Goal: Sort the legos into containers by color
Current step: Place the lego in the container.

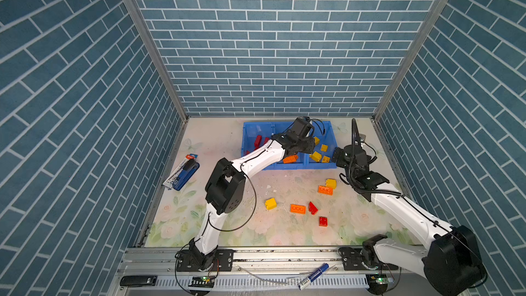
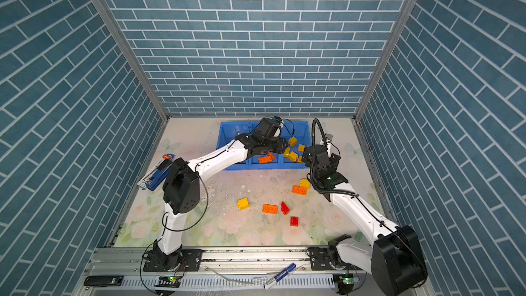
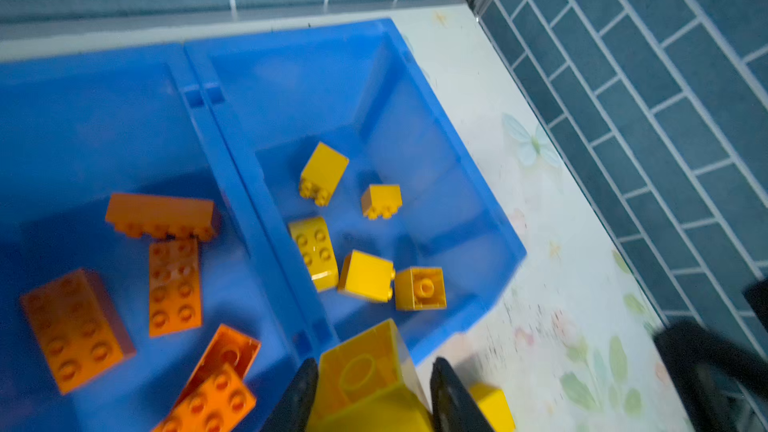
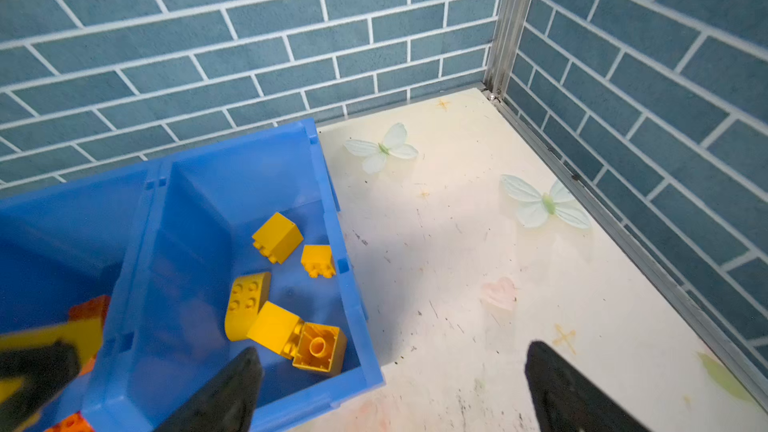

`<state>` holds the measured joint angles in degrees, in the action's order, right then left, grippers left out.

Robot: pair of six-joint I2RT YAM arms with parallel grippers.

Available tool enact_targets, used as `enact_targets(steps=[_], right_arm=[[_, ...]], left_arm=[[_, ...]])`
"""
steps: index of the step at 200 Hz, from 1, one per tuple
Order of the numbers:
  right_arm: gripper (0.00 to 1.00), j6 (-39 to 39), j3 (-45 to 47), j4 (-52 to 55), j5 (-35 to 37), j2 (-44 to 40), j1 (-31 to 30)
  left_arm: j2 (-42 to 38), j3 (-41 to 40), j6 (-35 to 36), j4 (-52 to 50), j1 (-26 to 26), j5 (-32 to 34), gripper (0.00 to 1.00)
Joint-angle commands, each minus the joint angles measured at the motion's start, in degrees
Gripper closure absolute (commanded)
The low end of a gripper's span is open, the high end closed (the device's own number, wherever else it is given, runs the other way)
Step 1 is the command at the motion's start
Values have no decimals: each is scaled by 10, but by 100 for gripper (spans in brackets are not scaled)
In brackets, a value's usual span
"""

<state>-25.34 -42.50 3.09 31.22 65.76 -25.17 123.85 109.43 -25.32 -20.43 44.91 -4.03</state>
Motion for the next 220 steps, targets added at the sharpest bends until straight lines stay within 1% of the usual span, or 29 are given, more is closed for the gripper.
enact_targets(steps=[1, 11, 31, 36, 43, 48, 63, 78, 93, 116, 135, 158, 181, 202, 220], right_arm=[[2, -30, 20, 76, -10, -26, 2], [1, -34, 30, 92, -24, -37, 3], [2, -34, 46, 119, -69, -55, 3], [3, -34, 49, 130, -79, -59, 3], [3, -35, 53, 145, -93, -64, 3], [3, -37, 55, 157, -100, -67, 3], [3, -38, 60, 189, -125, -75, 3], [6, -35, 70, 205, -166, -77, 3], [6, -35, 79, 206, -210, -68, 4], [9, -51, 74, 202, -234, -30, 5], [10, -58, 62, 187, -247, 11, 5], [12, -64, 35, 183, -241, 69, 5], [12, -79, 16, 182, -206, 117, 5], [22, -92, 14, 156, -186, 136, 5], [24, -95, 14, 127, -194, 152, 5]], left_arm=[[50, 79, -18, -2, 1, 30, 71], [81, 125, -29, -11, 1, 23, 66], [134, 218, -39, -57, 2, 4, 47], [141, 234, -39, -65, 2, -1, 41], [144, 244, -38, -71, 2, -5, 32], [141, 242, -38, -70, 2, -5, 28], [120, 219, -37, -58, 2, 0, 20], [91, 185, -36, -42, 2, 5, 16], [62, 155, -35, -29, 2, 3, 14], [21, 108, -40, -7, 2, -6, 11], [-2, 74, -55, 16, 2, -30, 9], [-25, 37, -69, 37, 2, -44, 8], [-48, 4, -70, 47, 2, -43, 6], [-67, -26, -65, 61, 2, -44, 2], [-82, -51, -62, 73, 2, -41, 1]])
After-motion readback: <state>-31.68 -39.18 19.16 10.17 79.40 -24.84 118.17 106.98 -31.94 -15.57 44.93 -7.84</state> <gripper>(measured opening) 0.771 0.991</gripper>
